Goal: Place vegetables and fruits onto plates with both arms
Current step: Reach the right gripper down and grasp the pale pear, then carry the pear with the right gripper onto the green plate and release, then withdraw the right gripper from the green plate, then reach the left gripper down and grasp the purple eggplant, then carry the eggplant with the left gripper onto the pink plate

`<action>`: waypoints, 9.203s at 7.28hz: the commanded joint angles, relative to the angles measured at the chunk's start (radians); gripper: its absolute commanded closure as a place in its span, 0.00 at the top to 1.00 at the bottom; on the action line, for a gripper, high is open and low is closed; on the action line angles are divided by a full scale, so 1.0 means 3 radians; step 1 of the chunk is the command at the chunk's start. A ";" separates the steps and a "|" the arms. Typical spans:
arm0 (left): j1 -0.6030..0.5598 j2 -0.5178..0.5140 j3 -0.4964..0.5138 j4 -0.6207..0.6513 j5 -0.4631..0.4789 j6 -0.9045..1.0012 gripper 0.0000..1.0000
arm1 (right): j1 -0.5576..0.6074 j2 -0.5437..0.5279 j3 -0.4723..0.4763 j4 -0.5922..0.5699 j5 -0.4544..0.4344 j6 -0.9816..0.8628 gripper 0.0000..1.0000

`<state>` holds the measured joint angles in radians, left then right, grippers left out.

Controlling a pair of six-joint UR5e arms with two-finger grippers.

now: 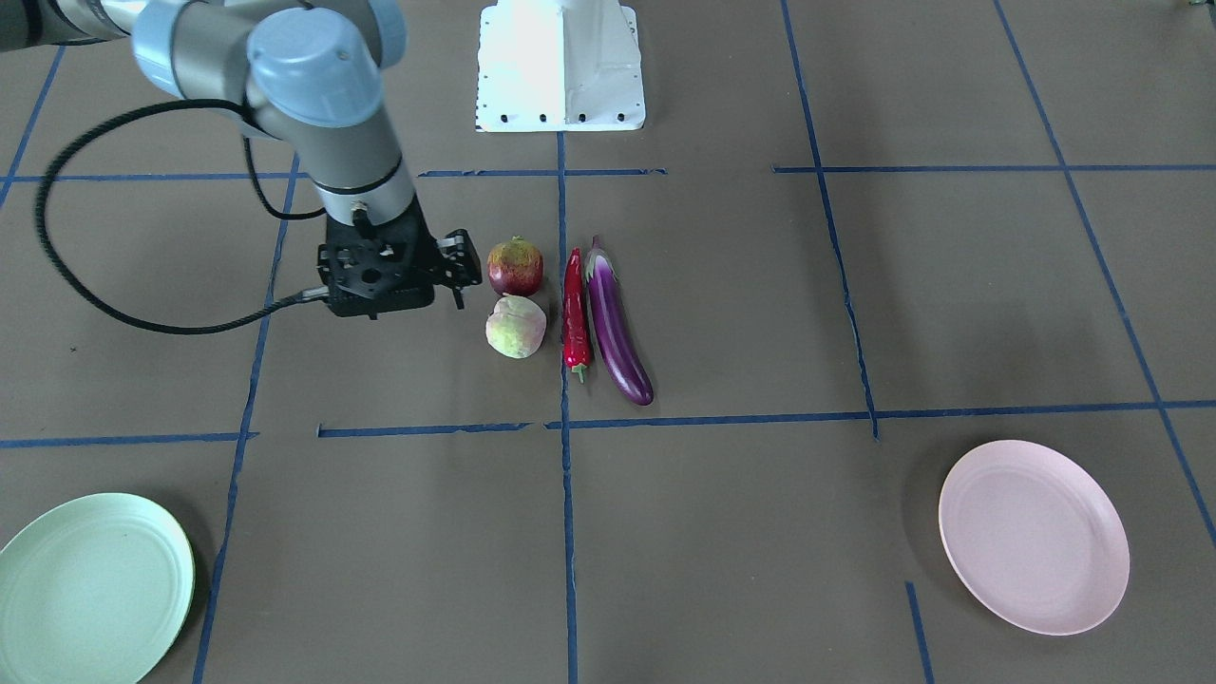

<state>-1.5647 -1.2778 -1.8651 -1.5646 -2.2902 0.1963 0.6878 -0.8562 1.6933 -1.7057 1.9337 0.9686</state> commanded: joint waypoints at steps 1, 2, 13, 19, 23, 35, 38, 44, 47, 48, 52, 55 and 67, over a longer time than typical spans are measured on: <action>0.0000 0.0000 0.0004 0.0000 -0.0005 0.0000 1.00 | -0.0241 0.0495 -0.0636 0.0010 -0.0206 0.0186 1.00; 0.0000 0.0000 0.0004 0.0000 -0.0005 0.0000 1.00 | -0.0328 0.0542 -0.0740 0.0010 -0.0390 0.0182 1.00; 0.0010 0.0000 0.0020 0.0005 -0.0005 0.0000 1.00 | -0.0030 0.0599 -0.0920 0.0000 -0.0174 -0.0275 0.03; 0.0036 0.0000 0.0020 0.0005 -0.0005 0.0000 1.00 | 0.1408 0.0028 -0.1862 0.1012 0.0533 -0.2429 0.02; 0.0041 0.0000 0.0020 0.0000 -0.0005 0.0005 1.00 | 0.1599 -0.0412 -0.2264 0.1574 0.0759 -0.2748 0.06; 0.0051 -0.0449 0.0024 -0.0357 0.0000 -0.0020 1.00 | 0.2088 -0.0658 -0.1513 0.1334 0.1300 -0.2332 1.00; 0.0285 -0.0797 -0.0051 -0.0394 -0.0250 -0.1006 1.00 | 0.2400 -0.1494 -0.1060 0.1304 0.1301 -0.2661 1.00; 0.2322 -0.1945 -0.0078 -0.0358 0.0435 -0.3757 1.00 | 0.2626 -0.2908 0.0139 0.1104 0.1250 -0.2768 1.00; 0.3021 -0.3019 0.0809 -0.0388 0.1201 -0.5156 0.99 | 0.2626 -0.2873 0.0134 0.1104 0.1245 -0.2774 1.00; 0.3108 -0.3194 0.0979 -0.0389 0.1217 -0.5367 0.97 | 0.2626 -0.2873 0.0134 0.1104 0.1245 -0.2774 1.00; 0.3405 -0.3676 0.1446 -0.0404 0.1539 -0.5732 0.91 | 0.2621 -0.2868 0.0129 0.1099 0.1245 -0.2774 1.00; 0.3477 -0.3661 0.1523 -0.0419 0.1606 -0.5717 0.75 | 0.2621 -0.2868 0.0124 0.1099 0.1250 -0.2774 1.00; 0.1479 -0.3283 0.2684 -0.1065 0.0941 -0.3024 0.01 | 0.2611 -0.2868 0.0113 0.1119 0.1270 -0.2763 1.00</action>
<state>-1.0480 -2.2629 -1.2129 -1.7820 -2.0039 -0.8299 1.4722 -1.7166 1.7287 -1.3714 2.3126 0.1384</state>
